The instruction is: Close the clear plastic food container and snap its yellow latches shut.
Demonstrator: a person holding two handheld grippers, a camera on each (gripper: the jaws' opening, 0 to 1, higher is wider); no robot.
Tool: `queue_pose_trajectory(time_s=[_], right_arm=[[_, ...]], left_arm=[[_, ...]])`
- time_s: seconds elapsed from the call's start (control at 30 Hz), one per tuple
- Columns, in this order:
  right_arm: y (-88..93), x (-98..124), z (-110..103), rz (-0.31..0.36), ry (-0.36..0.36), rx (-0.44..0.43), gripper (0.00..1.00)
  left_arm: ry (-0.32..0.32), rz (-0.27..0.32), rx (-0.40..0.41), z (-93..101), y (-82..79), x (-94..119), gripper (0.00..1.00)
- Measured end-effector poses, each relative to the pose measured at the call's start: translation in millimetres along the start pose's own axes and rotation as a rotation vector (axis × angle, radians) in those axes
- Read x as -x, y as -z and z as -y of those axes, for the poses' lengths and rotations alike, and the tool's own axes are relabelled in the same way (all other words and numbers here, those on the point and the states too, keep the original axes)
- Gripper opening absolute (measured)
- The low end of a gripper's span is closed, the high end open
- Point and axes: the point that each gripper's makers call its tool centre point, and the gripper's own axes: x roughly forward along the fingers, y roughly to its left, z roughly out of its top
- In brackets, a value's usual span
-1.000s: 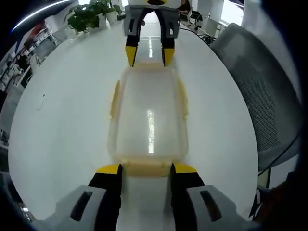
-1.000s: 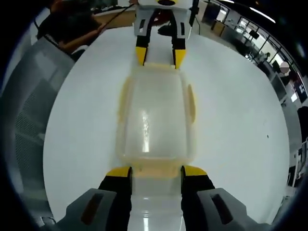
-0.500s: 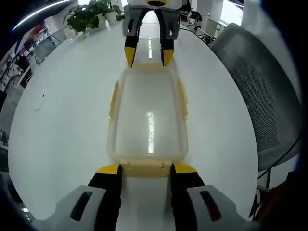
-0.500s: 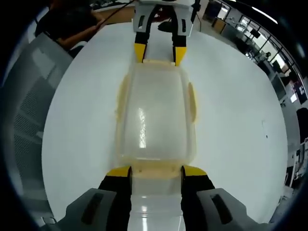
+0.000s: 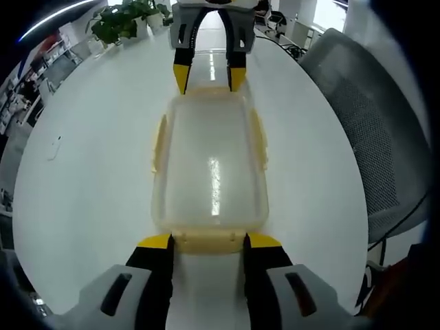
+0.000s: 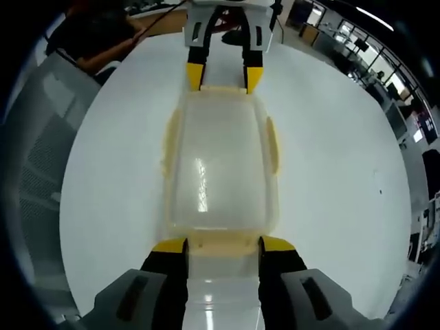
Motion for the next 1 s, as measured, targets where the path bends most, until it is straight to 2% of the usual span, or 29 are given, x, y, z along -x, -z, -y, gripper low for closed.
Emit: queue_pose_trajectory(time_s=[0.23,0.3,0.53,1.0], right_arm=[[0.1,0,0,0.007,-0.001,-0.002,0.36],[0.2,0,1,0.013,-0.002,-0.007,0.36],[-0.6,1,-1,0.021,-0.007,-0.014,0.36],[-6.8,27,1,0.066,0.018,0.014,0.36]], left_arm=[[-0.029,-0.012,0.001,1.0,-0.6,1,0.37],[-0.038,-0.014,0.027,-0.6,0.3,1,0.37],[-0.051,-0.031,0.006,0.3,0.1,3,0.37],[-0.078,-0.005,0.003,1.4,-12.4,26,0.38]])
